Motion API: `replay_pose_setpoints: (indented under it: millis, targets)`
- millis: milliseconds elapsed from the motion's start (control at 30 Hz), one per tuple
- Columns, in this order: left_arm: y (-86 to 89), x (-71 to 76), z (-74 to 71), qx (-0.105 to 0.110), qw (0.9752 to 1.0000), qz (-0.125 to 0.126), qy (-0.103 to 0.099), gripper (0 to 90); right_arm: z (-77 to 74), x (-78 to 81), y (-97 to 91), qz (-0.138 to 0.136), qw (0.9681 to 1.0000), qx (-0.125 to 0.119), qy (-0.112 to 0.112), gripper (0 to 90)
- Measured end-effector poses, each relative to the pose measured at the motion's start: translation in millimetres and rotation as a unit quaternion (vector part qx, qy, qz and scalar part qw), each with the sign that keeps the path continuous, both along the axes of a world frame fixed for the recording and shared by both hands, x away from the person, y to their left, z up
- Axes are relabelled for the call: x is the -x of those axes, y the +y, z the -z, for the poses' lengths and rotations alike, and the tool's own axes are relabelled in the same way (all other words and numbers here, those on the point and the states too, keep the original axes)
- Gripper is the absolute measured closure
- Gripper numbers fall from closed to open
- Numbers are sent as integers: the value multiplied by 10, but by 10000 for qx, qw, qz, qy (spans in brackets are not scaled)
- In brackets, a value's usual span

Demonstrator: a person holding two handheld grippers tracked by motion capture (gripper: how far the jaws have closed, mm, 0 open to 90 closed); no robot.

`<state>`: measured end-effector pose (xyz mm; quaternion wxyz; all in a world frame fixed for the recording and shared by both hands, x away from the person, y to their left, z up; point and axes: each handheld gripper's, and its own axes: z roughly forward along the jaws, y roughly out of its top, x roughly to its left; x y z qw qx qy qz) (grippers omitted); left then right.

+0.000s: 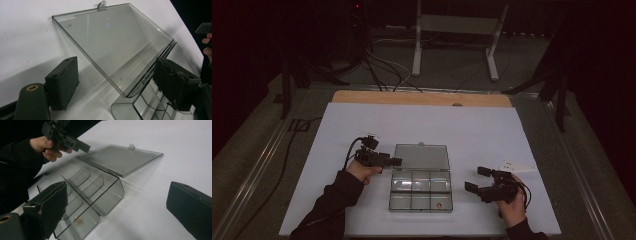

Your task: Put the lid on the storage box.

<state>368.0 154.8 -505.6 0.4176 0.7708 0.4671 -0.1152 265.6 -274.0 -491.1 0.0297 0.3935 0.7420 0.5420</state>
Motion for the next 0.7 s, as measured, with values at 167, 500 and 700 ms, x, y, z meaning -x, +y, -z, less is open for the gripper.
replay_pose_setpoints:
  millis: [167,500,700]
  targets:
    - [-1,-20,47,43,9999,-34,108,291,-1,-2,-3,15,10000,-8,-3,34]
    - [43,-53,112,191,9994,-146,263,407,1,-1,-2,10,10000,12,-2,34]
    - [28,-64,156,244,9990,-120,361,462,2,-2,-2,7,10000,15,-1,34]
